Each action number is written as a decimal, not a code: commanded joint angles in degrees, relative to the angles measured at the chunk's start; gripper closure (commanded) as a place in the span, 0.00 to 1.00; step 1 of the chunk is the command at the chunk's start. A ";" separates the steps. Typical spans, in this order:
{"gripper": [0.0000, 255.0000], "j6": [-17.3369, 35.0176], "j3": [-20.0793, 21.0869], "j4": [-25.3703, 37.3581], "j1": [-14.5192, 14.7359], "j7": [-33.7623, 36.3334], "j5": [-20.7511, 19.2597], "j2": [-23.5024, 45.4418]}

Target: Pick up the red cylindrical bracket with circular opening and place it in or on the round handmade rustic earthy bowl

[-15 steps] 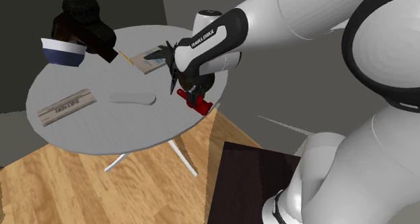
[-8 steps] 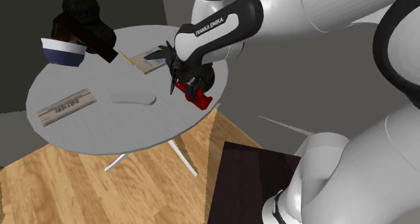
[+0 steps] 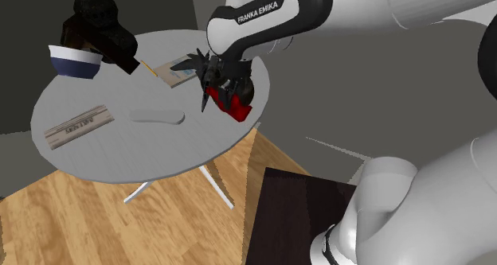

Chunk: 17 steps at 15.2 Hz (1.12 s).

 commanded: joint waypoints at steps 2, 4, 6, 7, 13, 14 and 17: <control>1.00 -2.47 0.51 1.57 -0.10 0.98 -0.72 -1.10; 1.00 -4.04 0.79 2.57 -0.19 1.47 -1.12 -1.78; 1.00 -5.59 1.05 3.61 -0.26 1.93 -1.47 -2.39; 1.00 -6.37 1.18 4.15 -0.29 2.14 -1.62 -2.67; 1.00 -10.41 1.82 7.15 -0.38 3.10 -2.24 -3.90; 1.00 -10.66 0.61 9.17 -0.28 1.38 -1.23 -1.79; 1.00 -11.83 -2.85 15.61 -0.29 -4.01 2.56 4.99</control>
